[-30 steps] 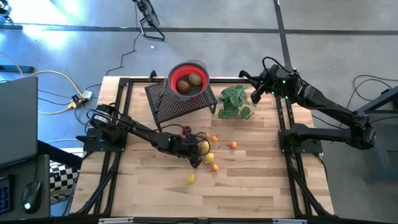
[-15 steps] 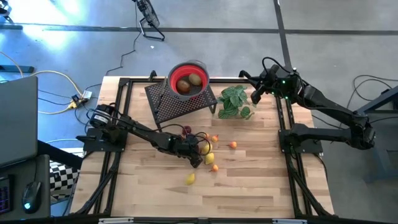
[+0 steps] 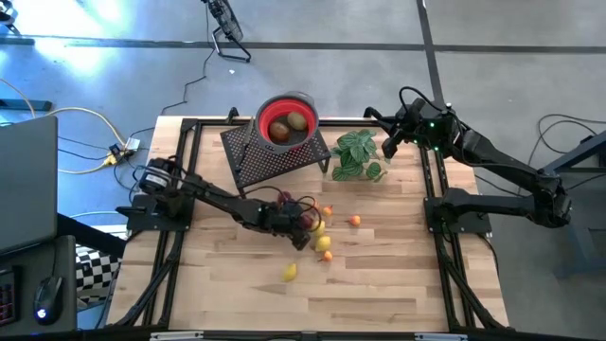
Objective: Pick & Place Fruit
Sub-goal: Put the bottom red pomegranate into the red basket on the shelf
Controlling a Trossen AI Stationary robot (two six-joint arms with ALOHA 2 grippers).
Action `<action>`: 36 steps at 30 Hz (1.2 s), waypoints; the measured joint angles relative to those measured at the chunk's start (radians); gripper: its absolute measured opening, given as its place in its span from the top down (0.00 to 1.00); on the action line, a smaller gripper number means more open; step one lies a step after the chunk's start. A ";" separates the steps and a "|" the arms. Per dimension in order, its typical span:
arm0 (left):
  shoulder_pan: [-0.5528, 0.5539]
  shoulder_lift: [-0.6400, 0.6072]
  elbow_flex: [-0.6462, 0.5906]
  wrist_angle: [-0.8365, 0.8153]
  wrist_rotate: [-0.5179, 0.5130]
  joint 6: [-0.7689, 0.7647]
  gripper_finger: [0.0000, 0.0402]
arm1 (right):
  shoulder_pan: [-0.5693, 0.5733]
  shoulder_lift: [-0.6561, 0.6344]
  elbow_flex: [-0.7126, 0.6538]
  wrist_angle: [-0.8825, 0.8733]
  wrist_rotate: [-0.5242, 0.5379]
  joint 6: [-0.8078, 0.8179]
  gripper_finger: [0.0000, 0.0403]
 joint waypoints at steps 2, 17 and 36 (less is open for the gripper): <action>0.010 0.000 0.000 0.001 0.000 0.000 0.31 | 0.000 0.000 0.000 0.000 0.000 0.000 0.88; 0.032 0.000 0.000 0.119 0.000 0.091 0.31 | 0.000 0.000 0.000 -0.001 0.003 0.000 0.88; 0.032 0.045 -0.003 0.102 0.003 0.083 0.31 | 0.000 0.000 0.000 -0.001 0.003 0.000 0.88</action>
